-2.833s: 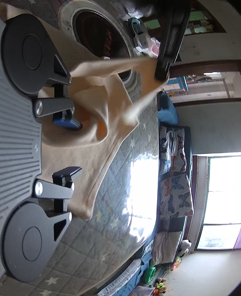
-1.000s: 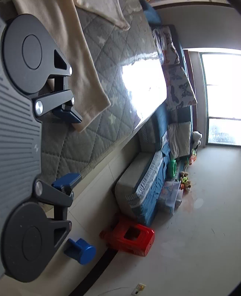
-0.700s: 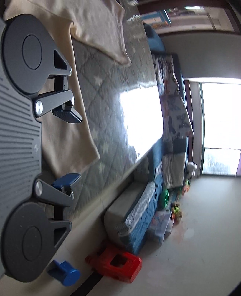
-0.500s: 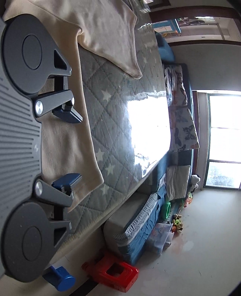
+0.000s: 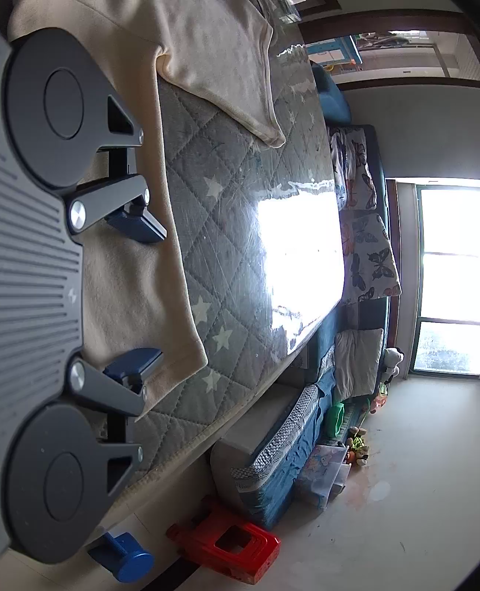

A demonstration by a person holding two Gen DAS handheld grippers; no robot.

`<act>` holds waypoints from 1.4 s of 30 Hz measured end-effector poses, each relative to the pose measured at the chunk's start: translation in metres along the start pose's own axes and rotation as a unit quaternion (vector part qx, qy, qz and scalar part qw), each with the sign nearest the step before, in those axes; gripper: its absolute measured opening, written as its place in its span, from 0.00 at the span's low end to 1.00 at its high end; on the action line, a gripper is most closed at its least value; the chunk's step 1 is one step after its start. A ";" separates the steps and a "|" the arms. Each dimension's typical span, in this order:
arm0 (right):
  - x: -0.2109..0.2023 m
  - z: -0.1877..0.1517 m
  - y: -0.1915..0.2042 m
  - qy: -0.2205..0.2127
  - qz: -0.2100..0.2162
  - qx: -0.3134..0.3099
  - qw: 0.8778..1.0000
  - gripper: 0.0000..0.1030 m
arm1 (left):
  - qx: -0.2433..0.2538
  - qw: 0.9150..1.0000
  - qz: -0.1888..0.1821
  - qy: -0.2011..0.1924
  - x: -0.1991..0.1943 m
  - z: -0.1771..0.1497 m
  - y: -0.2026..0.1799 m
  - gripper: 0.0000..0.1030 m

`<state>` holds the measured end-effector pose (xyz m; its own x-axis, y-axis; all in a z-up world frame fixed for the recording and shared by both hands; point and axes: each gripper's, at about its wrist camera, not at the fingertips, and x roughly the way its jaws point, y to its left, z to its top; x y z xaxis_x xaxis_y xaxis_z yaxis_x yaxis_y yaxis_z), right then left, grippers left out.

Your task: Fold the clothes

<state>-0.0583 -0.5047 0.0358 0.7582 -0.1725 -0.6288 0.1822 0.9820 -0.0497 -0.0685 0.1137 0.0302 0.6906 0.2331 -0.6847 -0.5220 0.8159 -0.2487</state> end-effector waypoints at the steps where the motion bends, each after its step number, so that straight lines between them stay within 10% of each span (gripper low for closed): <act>1: 0.000 0.000 0.000 0.000 0.000 0.001 1.000 0.63 | -0.006 1.000 0.010 -0.003 0.000 0.001 0.004 0.43; 7: 0.001 0.000 -0.001 0.001 -0.001 0.002 1.000 0.64 | -0.019 0.999 0.039 -0.013 -0.007 0.005 0.025 0.44; 14: -0.005 0.005 0.006 0.003 0.002 -0.012 1.000 0.62 | 0.130 0.990 -0.028 -0.036 -0.044 -0.023 -0.020 0.44; 28: -0.067 0.004 0.093 -0.005 0.229 -0.145 0.963 0.57 | 0.357 0.903 -0.238 0.000 -0.075 -0.121 -0.135 0.28; 42: -0.087 -0.034 0.138 0.050 0.304 -0.283 0.908 0.38 | 0.414 0.860 -0.293 0.046 -0.081 -0.147 -0.144 0.20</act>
<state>-0.1201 -0.3512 0.0568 0.5446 0.3954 -0.7396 -0.6246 0.7798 -0.0430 -0.1225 -0.1007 0.0204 0.6513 -0.3590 -0.6686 0.4651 0.8850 -0.0220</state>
